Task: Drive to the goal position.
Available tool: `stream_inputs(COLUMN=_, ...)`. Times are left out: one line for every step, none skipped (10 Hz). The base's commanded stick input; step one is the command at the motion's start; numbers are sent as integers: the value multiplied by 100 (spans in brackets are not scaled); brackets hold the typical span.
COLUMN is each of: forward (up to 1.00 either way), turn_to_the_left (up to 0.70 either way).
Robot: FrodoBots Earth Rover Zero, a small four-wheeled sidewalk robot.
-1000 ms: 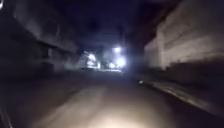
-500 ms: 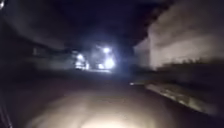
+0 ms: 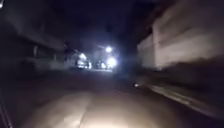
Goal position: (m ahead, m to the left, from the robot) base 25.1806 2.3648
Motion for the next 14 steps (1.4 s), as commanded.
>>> stream_inputs(forward=70, turn_to_the_left=0)
stream_inputs(forward=70, turn_to_the_left=0)
stream_inputs(forward=70, turn_to_the_left=0)
stream_inputs(forward=70, turn_to_the_left=0)
stream_inputs(forward=70, turn_to_the_left=0)
stream_inputs(forward=70, turn_to_the_left=0)
stream_inputs(forward=70, turn_to_the_left=0)
stream_inputs(forward=70, turn_to_the_left=0)
stream_inputs(forward=70, turn_to_the_left=0)
stream_inputs(forward=70, turn_to_the_left=0)
stream_inputs(forward=70, turn_to_the_left=0)
stream_inputs(forward=70, turn_to_the_left=0)
stream_inputs(forward=70, turn_to_the_left=0)
stream_inputs(forward=70, turn_to_the_left=0)
